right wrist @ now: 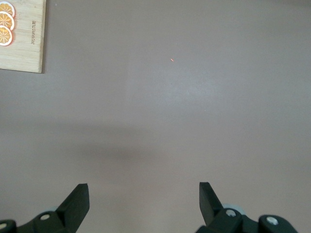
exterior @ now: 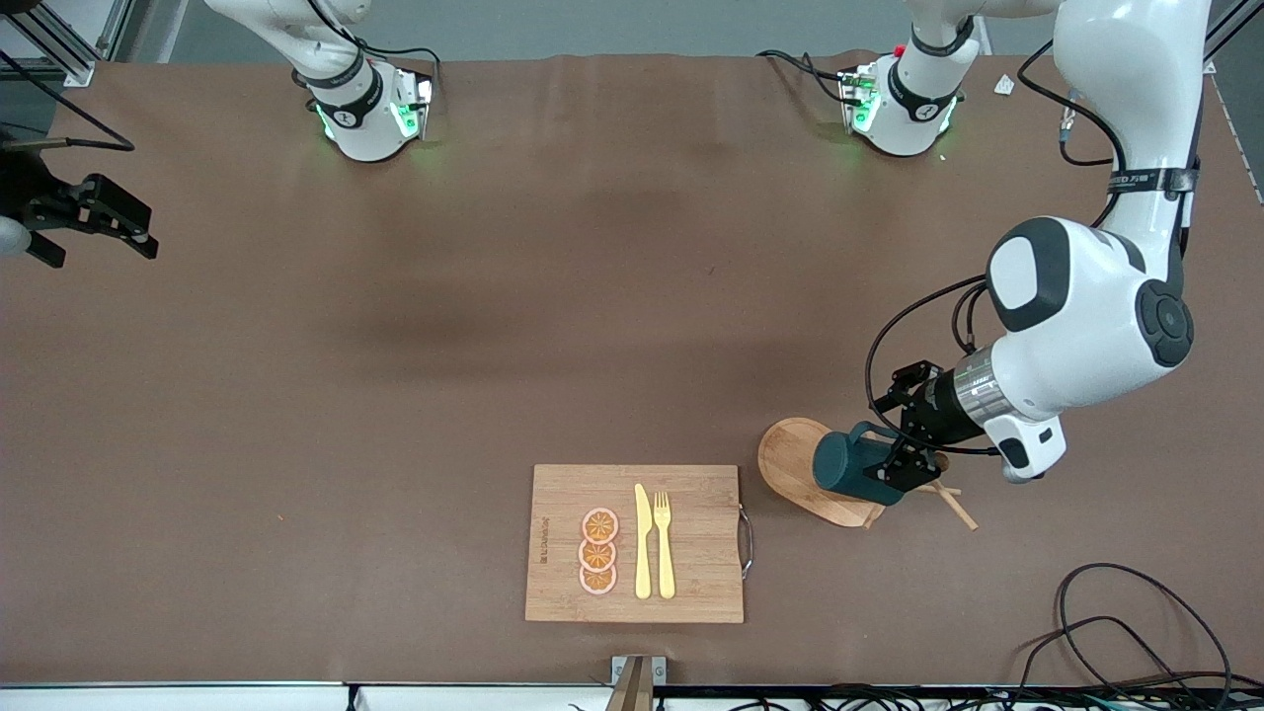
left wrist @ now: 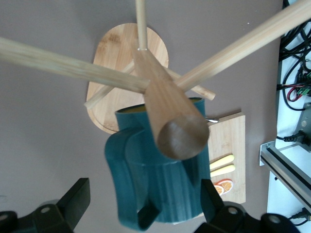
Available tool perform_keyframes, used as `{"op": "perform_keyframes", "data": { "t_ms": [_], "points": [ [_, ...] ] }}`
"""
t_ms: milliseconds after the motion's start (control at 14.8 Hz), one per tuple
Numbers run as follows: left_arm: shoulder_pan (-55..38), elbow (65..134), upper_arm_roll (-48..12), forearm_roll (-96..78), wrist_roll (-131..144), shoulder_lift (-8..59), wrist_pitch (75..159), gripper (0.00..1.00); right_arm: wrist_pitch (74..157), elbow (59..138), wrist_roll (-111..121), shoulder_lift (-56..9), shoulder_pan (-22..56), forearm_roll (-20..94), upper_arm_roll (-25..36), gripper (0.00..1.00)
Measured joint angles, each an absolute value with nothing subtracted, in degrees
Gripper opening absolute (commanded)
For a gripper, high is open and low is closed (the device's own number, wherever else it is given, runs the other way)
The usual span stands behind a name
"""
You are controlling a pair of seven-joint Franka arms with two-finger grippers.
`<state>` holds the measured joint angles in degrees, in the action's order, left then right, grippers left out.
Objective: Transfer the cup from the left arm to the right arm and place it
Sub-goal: 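Grasp the teal mug body with the left gripper on the stand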
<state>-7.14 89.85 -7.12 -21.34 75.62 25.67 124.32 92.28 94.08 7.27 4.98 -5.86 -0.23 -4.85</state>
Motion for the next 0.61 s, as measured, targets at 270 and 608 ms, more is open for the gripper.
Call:
{"op": "perform_keyframes", "data": {
  "t_ms": [270, 608],
  "points": [
    [-7.4, 87.8, -7.1, -21.9, 75.7, 28.0, 125.3, 1.00, 92.8, 94.0, 7.2, 5.0, -4.7, -0.1, -4.9, 1.00],
    [-7.5, 86.1, -7.2, -22.0, 75.7, 30.9, 126.9, 0.99, 92.9, 93.6, 7.2, 5.0, -4.3, -0.1, -4.9, 1.00]
  ]
}}
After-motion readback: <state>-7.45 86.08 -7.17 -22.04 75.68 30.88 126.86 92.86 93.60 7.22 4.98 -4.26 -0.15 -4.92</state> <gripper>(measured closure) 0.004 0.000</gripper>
